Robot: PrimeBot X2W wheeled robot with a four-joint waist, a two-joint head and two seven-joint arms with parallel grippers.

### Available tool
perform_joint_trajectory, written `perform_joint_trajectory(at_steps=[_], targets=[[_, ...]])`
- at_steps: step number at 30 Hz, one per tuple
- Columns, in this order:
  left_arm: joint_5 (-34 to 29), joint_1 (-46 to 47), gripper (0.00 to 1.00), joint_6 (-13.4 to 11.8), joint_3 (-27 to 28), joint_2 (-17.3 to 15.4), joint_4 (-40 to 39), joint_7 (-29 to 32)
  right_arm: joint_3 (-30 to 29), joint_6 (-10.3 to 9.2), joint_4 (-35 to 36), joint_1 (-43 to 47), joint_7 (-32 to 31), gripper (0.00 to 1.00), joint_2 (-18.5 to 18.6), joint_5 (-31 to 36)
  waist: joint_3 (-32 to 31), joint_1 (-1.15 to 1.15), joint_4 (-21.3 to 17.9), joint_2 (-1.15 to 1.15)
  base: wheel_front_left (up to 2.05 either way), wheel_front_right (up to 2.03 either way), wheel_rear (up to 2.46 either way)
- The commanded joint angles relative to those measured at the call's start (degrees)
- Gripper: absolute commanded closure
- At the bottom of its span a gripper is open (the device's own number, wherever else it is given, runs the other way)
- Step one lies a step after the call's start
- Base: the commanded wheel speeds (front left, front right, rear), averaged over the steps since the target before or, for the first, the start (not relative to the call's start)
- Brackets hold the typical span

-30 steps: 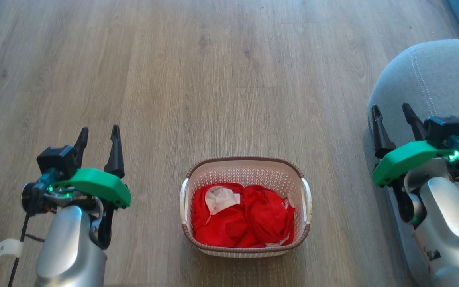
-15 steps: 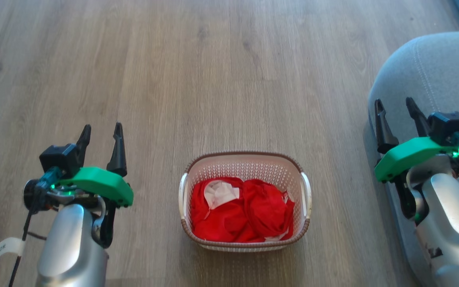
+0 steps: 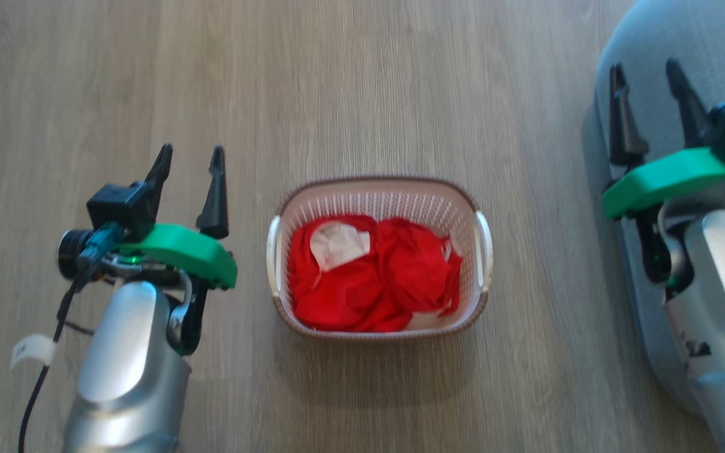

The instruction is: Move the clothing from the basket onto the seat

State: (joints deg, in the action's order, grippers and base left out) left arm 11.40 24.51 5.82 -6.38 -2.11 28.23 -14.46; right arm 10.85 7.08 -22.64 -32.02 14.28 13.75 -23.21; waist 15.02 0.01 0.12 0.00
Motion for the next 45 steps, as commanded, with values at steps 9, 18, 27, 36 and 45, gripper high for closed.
perform_joint_trajectory(at_steps=[9,18,27,36,45], targets=[[3.3,5.5,0.00,-1.9,-6.2,-0.8,-2.2,-0.5,-1.7,0.41,7.0,-5.1,0.7,0.00,-0.1,2.1,12.8,-0.01,-1.1,0.00,0.00,0.00,0.00],[3.6,10.7,0.00,-1.6,-16.6,-0.8,0.5,-0.5,-1.9,0.41,10.9,-10.0,0.7,0.00,0.5,3.0,22.8,-0.01,-2.0,0.00,0.00,0.00,0.00],[0.4,17.9,0.00,0.7,-28.2,-0.8,7.5,-0.5,-0.3,0.41,12.8,-14.1,0.7,0.00,-0.2,3.1,29.9,-0.01,-4.2,0.00,0.00,0.00,0.00],[3.3,24.7,0.00,1.4,-37.4,-0.8,13.0,-0.5,0.7,0.41,14.1,-15.4,0.7,0.00,-1.7,2.8,34.6,-0.01,-6.9,0.00,0.00,0.00,0.00],[9.5,30.2,0.00,1.6,-46.5,-0.8,18.2,-0.5,1.0,0.41,15.0,-16.1,0.7,0.00,-3.5,2.8,38.4,-0.01,-10.4,0.00,0.00,0.00,0.00]])
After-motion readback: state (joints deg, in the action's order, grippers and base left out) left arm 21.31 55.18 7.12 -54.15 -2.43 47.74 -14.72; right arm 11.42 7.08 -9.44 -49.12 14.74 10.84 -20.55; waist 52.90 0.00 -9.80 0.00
